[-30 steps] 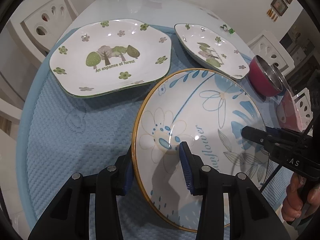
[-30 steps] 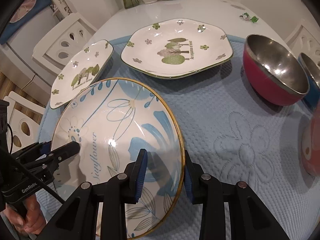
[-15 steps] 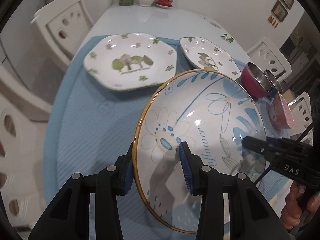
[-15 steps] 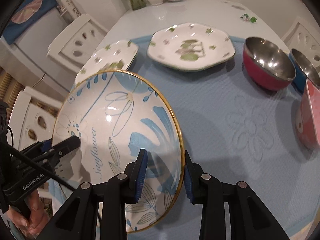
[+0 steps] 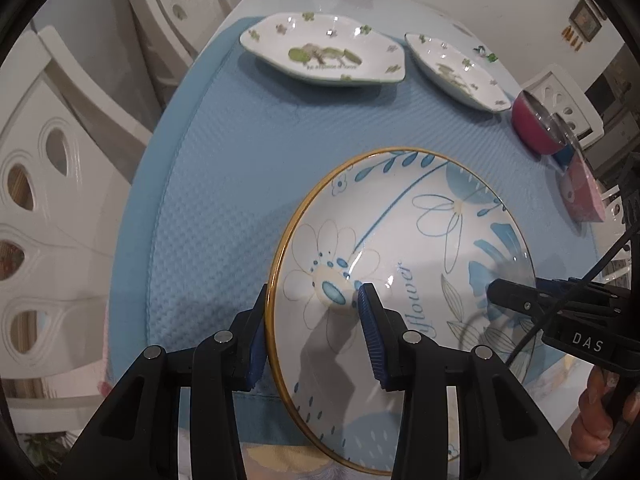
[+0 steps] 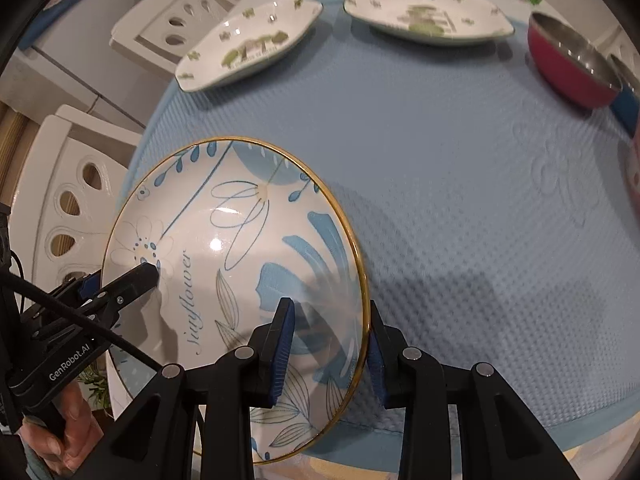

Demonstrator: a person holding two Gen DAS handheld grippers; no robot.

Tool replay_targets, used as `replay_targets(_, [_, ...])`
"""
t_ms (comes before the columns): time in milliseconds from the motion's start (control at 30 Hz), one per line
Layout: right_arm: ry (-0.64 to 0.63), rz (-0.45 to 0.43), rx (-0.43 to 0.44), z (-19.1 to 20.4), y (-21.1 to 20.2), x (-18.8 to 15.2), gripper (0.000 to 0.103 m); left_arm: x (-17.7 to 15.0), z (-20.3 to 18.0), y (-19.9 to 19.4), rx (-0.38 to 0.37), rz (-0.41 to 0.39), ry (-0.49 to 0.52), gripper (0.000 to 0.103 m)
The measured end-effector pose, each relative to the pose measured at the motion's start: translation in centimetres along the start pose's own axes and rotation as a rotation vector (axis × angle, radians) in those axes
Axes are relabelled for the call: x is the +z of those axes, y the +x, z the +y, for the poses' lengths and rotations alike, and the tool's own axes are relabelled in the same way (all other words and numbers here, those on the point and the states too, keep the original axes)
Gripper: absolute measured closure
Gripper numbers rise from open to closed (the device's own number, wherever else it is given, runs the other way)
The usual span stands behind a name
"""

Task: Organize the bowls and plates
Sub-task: 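Slide the Sunflower plate with both grippers toward the mat's edge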

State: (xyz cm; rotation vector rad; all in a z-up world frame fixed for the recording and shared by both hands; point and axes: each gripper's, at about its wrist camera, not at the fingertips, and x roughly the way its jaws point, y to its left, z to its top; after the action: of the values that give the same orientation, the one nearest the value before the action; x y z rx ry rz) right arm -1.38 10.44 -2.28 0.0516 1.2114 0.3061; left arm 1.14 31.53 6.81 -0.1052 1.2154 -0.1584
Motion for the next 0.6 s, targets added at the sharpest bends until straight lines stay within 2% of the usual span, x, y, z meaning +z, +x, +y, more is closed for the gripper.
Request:
replay_targets(167, [0.005, 0.038, -0.026, -0.2, 1.1, -0.5, 0.071, -1.0, 0.0, 1.1, -0.020, 0.032, -0.007, 0.066])
replay_targets(367, [-0.018, 0.038, -0.040, 0.7, 1.2, -0.4, 0.071, -1.5, 0.1, 1.2, -0.023, 0.039, -0.005, 0.065])
replay_targets(600, [-0.032, 0.060, -0.031, 0.4, 0.5, -0.5, 0.071, -1.8, -0.3, 0.5, 0.012, 0.016, 0.031, 0.065])
